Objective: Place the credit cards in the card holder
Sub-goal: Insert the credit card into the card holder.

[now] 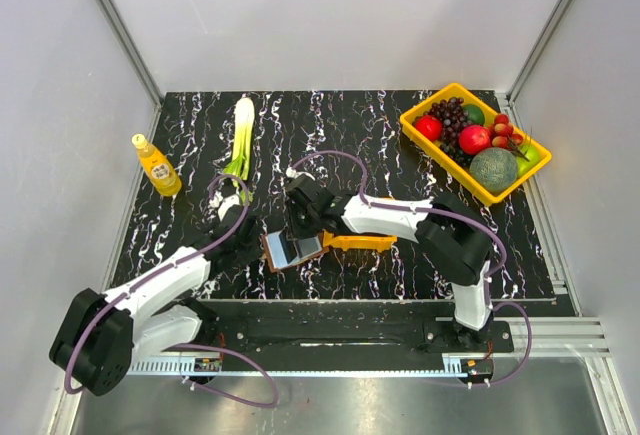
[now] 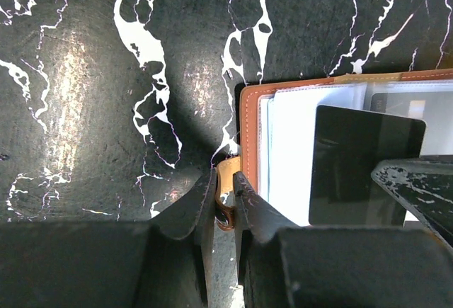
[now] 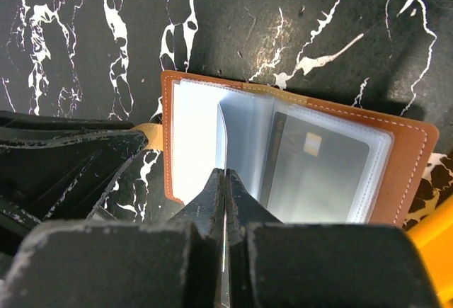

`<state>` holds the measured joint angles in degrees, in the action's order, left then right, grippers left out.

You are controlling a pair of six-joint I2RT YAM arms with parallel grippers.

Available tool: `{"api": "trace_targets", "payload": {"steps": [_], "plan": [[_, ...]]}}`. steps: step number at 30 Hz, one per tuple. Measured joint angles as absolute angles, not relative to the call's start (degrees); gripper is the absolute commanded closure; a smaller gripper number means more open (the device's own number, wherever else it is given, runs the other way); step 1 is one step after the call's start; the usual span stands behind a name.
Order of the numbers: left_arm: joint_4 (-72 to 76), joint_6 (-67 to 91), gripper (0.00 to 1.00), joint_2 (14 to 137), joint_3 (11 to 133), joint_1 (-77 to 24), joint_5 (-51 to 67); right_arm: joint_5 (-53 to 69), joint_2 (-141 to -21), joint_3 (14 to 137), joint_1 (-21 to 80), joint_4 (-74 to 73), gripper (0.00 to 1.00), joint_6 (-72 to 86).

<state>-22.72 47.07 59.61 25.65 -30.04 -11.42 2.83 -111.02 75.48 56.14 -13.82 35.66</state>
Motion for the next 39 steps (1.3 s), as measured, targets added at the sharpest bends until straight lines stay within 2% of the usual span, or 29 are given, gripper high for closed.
{"api": "trace_targets", "payload": {"steps": [2, 3, 10, 14, 29, 39], "plan": [[-22.7, 47.1, 0.69, 59.8, 25.6, -30.0, -11.4, 3.1, -111.7, 75.7, 56.1, -13.3, 1.00, 36.1], [-22.8, 47.1, 0.64, 59.7, 25.6, -30.0, -11.4, 3.2, -111.8, 75.8, 56.1, -13.1, 1.00, 36.2], [-23.1, 47.0, 0.46, 53.9, 25.7, -30.0, -11.4, 3.1, -112.2, 76.1, 56.1, -13.1, 1.00, 36.7], [-20.0, 47.0, 0.47, 50.2, 25.6, -30.0, -10.8, 3.1, -112.2, 76.1, 56.1, -13.0, 1.00, 36.9], [-13.1, 48.0, 0.45, 60.3, 21.9, -30.3, -9.8, 3.2, -112.2, 76.1, 55.0, -12.9, 1.00, 37.0], [-13.6, 48.1, 0.71, 69.6, 27.3, -33.3, -14.4, 3.8, -112.0, 75.9, 54.3, -12.6, 1.00, 36.9]]}}
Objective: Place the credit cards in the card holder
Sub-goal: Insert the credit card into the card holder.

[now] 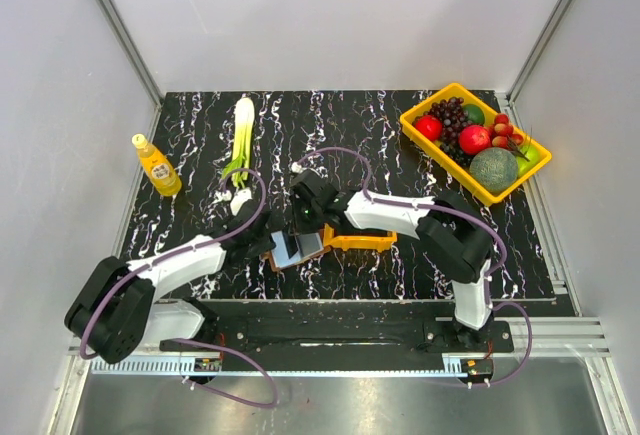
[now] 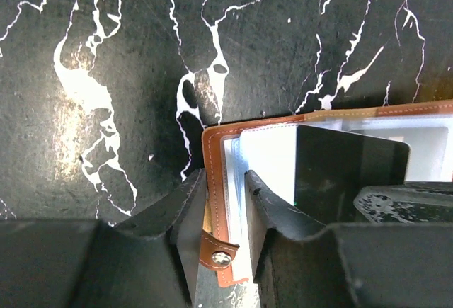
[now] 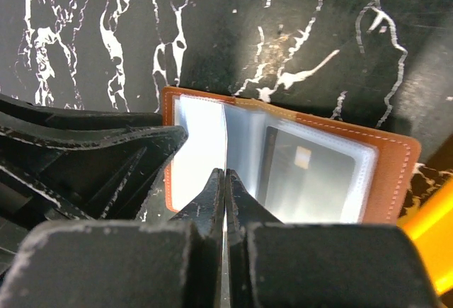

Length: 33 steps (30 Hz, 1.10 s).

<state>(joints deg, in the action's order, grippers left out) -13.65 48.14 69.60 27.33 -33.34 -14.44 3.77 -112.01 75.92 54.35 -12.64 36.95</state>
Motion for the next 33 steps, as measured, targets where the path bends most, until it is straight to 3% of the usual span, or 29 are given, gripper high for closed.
{"api": "trace_targets", "payload": {"steps": [12, 33], "plan": [[-12.4, 47.8, 0.75, 72.9, 29.2, -33.4, -15.4, 11.9, -105.8, 67.5, 45.8, -8.1, 1.00, 36.4], [-12.4, 47.5, 0.78, 73.3, 29.5, -33.4, -15.4, 15.9, -105.7, 58.2, 45.7, 5.5, 1.00, 46.9]]}}
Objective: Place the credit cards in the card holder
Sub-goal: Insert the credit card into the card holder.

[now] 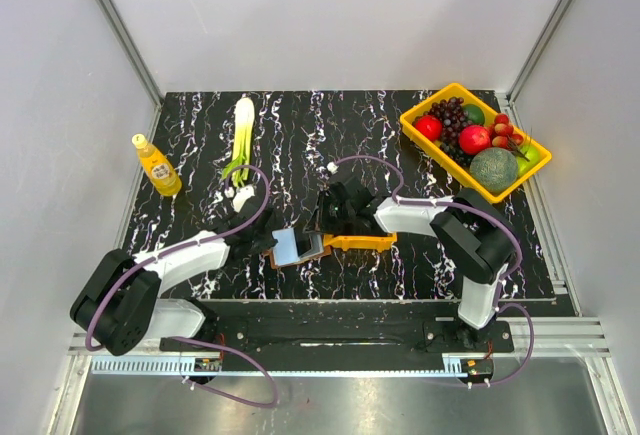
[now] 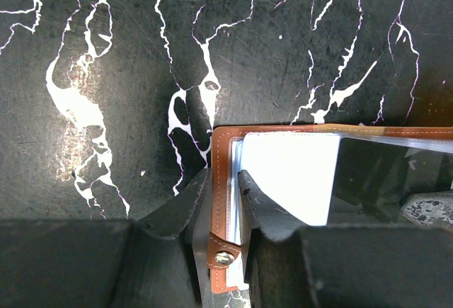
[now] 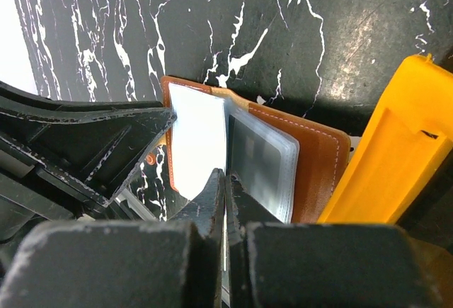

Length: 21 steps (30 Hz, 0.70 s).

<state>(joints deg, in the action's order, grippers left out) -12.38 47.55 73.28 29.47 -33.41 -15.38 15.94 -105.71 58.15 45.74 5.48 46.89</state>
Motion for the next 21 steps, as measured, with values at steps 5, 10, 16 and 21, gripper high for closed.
{"api": "trace_targets", "payload": {"steps": [5, 10, 16, 21], "plan": [[-12.4, 47.5, 0.78, 73.2, 29.5, -33.4, -15.3, 16.2, -106.1, 57.4, 45.7, 7.7, 1.00, 47.9], [-12.4, 47.5, 0.78, 73.2, 29.4, -33.4, -15.3, 16.8, -106.3, 55.5, 45.7, 10.1, 1.00, 48.7], [-12.4, 47.6, 0.79, 73.2, 29.4, -33.4, -15.3, 17.2, -106.3, 54.7, 46.0, 11.4, 1.00, 48.7], [-12.4, 47.6, 0.79, 73.2, 29.4, -33.4, -15.3, 16.6, -106.5, 54.5, 46.5, 11.9, 1.00, 48.7]]}}
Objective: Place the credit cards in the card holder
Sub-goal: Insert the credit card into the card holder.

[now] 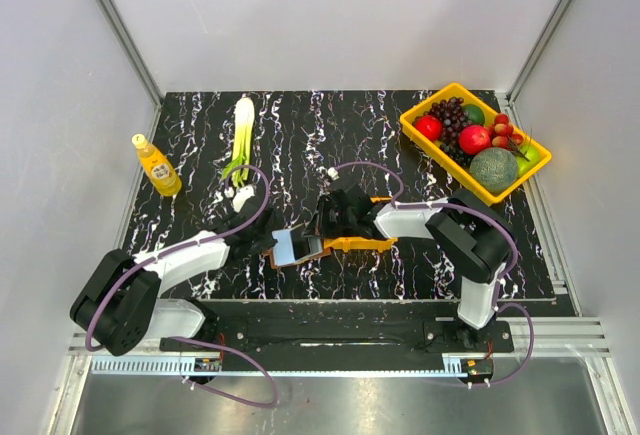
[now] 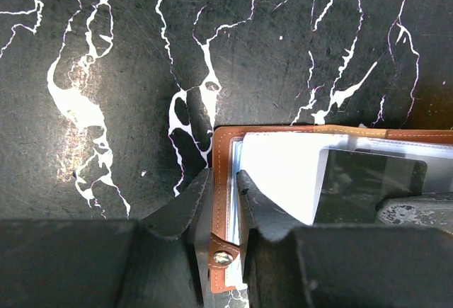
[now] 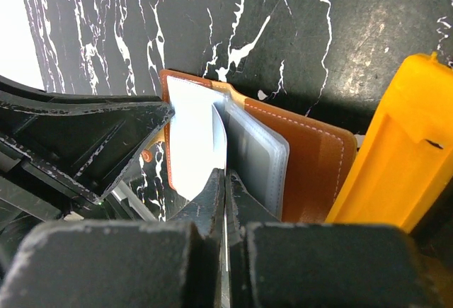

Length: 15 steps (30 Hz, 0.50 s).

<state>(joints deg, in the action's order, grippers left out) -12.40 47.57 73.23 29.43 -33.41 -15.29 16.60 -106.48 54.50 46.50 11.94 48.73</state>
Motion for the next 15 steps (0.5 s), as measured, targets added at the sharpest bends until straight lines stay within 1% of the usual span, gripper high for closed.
{"api": "trace_targets", "payload": {"steps": [8, 15], "plan": [[-12.4, 47.5, 0.80, 73.2, 29.4, -33.4, -15.3, 16.2, -107.6, 54.6, 46.7, 13.5, 1.00, 48.5], [-12.3, 47.5, 0.81, 72.9, 29.2, -33.4, -15.4, 14.9, -107.7, 56.6, 47.0, 11.3, 1.00, 42.9]]}}
